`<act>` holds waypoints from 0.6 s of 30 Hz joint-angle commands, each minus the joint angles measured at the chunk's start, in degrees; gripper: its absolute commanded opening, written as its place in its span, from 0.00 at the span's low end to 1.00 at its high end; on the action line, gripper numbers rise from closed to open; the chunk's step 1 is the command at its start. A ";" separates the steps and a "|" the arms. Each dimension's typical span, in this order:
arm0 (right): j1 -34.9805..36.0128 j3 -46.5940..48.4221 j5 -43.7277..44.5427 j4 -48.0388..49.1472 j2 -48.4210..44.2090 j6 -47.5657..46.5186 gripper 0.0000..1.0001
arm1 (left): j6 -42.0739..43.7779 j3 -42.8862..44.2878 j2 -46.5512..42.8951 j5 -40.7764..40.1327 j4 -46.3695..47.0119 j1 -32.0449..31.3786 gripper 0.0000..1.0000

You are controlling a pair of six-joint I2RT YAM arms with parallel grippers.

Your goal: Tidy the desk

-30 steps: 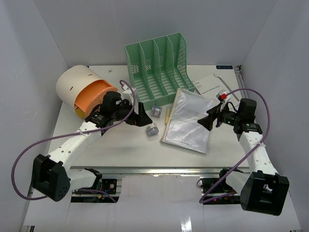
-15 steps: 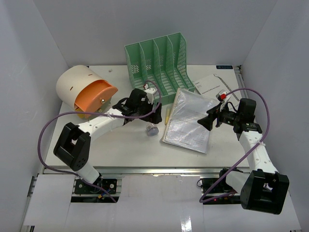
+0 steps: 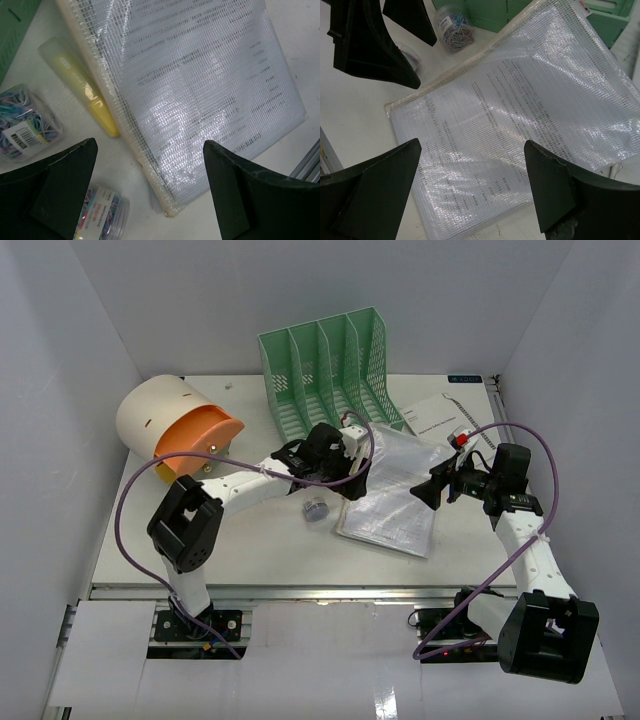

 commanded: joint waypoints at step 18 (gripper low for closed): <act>-0.48 0.24 0.33 0.35 -0.07 -1.65 0.90 | -1.32 18.75 15.29 -2.79 -2.86 0.41 0.95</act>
